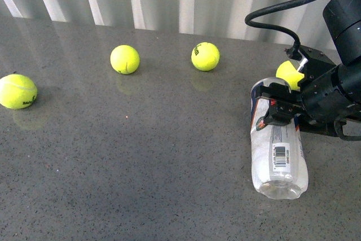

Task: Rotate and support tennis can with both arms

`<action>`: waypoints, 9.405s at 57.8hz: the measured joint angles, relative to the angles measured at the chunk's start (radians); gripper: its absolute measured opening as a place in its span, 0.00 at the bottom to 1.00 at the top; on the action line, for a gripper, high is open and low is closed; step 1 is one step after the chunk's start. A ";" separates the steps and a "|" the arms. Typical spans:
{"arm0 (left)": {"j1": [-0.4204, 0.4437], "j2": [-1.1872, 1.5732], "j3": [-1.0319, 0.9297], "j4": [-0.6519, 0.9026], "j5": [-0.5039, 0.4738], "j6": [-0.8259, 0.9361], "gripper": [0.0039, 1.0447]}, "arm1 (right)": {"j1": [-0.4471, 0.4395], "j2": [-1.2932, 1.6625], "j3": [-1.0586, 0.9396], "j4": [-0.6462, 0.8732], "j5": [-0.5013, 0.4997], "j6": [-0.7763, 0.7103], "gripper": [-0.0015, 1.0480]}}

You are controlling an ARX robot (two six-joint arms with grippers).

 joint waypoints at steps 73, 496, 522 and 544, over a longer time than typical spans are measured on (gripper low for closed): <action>0.000 0.000 0.000 0.000 0.000 0.000 0.94 | 0.173 -0.324 -0.279 0.680 0.465 -0.922 0.11; -0.153 1.984 0.858 0.394 0.254 -0.229 0.94 | -0.171 -2.058 -1.053 0.085 0.154 -0.313 0.93; -0.180 2.094 0.838 0.576 0.351 -0.399 0.94 | -0.171 -2.058 -1.053 0.084 0.154 -0.313 0.93; -0.216 2.148 0.827 0.707 0.383 -0.533 0.72 | -0.171 -2.058 -1.053 0.084 0.154 -0.313 0.93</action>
